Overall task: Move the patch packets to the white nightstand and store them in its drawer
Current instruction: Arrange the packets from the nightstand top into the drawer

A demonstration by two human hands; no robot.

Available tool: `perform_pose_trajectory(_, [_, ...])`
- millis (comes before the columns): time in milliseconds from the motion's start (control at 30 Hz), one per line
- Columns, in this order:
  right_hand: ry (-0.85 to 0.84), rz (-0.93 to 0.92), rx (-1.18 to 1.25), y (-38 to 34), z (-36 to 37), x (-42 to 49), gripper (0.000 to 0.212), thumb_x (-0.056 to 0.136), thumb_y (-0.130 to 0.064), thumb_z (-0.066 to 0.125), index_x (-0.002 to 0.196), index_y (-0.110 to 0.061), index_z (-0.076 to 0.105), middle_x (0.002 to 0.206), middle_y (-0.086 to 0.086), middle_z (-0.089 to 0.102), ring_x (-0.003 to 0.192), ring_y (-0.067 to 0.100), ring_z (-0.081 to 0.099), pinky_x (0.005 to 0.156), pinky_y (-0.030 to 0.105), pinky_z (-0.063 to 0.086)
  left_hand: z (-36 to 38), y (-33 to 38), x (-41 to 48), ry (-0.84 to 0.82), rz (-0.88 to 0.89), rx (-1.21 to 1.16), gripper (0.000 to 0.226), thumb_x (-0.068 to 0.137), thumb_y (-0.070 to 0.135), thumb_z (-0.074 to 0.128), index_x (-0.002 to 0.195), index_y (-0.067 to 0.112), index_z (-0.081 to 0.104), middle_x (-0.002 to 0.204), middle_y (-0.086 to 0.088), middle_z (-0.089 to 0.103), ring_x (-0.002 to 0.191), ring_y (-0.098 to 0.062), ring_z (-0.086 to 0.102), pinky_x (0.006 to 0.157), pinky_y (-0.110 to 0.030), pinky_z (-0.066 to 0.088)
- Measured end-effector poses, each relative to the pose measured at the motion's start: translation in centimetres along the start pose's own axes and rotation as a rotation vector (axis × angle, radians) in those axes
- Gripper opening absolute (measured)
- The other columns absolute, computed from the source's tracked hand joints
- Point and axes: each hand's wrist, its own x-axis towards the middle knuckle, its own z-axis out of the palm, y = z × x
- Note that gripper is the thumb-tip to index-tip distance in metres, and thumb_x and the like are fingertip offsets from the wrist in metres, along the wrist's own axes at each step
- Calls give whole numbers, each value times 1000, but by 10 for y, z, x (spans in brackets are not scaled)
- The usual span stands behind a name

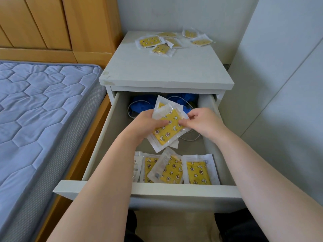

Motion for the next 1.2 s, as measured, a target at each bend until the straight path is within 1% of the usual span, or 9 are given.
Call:
perform_pose_trajectory(100, [30, -5, 38, -2, -4, -1, 18, 79, -25, 76, 81, -8, 69, 84, 4, 68, 76, 16, 63, 68, 28, 51, 2, 0, 0, -70, 18, 80, 32, 86, 25, 69, 117, 19, 60, 105, 0, 71, 93, -19, 70, 89, -44, 55])
perform_pose_trajectory(167, [31, -39, 2, -2, -9, -1, 17, 78, -23, 76, 79, -9, 68, 86, 0, 65, 81, 16, 61, 71, 28, 49, 3, 0, -1, -113, 34, 131, 30, 88, 27, 67, 116, 21, 61, 105, 0, 72, 93, -19, 70, 91, -44, 54])
perform_pose_trajectory(300, [-37, -78, -77, 0, -19, -2, 11, 78, -20, 76, 78, -13, 68, 107, -3, 66, 97, 13, 60, 82, 29, 46, 6, 1, -2, -198, 69, 208, 26, 88, 24, 67, 112, 25, 60, 107, 2, 70, 95, -16, 69, 90, -39, 54])
perform_pose_trajectory(400, [-104, -60, -132, 1, -25, -3, 19, 78, -20, 77, 88, -6, 71, 98, 4, 71, 87, 17, 66, 77, 31, 52, 10, 2, -4, -262, 77, 242, 25, 88, 23, 67, 110, 29, 59, 105, 6, 70, 92, -11, 69, 84, -30, 55])
perform_pose_trajectory(500, [-100, -82, -154, 1, -26, -3, 16, 77, -20, 78, 84, -11, 67, 93, 5, 70, 86, 20, 67, 78, 35, 54, 13, 1, -4, -261, 95, 269, 20, 88, 22, 67, 106, 29, 61, 103, 8, 71, 90, -8, 69, 82, -26, 54])
perform_pose_trajectory(667, [-182, -106, -90, -4, -28, -4, 49, 79, -20, 76, 122, -22, 52, 104, 0, 69, 91, 13, 68, 87, 35, 54, 13, 1, -2, -221, 111, 260, 21, 86, 18, 69, 101, 31, 61, 102, 7, 72, 89, -8, 69, 84, -29, 55])
perform_pose_trajectory(800, [-219, -107, -117, -3, -28, -6, 17, 81, -17, 74, 95, -13, 67, 94, 0, 73, 85, 11, 70, 86, 38, 56, 17, 0, -1, -254, 105, 306, 31, 84, 21, 71, 114, 23, 61, 104, 6, 71, 92, -11, 69, 87, -34, 55])
perform_pose_trajectory(1067, [-218, -72, -199, 1, -33, -6, 15, 82, -11, 71, 96, -7, 66, 96, 5, 72, 87, 15, 69, 85, 39, 56, 21, -1, -2, -389, 31, 388, 34, 88, 28, 66, 120, 27, 58, 113, 6, 68, 98, -13, 67, 87, -32, 55])
perform_pose_trajectory(1200, [-348, -9, -389, 7, -41, -7, 17, 83, -11, 71, 99, -10, 65, 99, 6, 71, 90, 19, 68, 85, 39, 55, 20, -7, -3, -517, -53, 521, 45, 90, 28, 64, 132, 23, 49, 116, 3, 65, 97, -11, 67, 85, -28, 56])
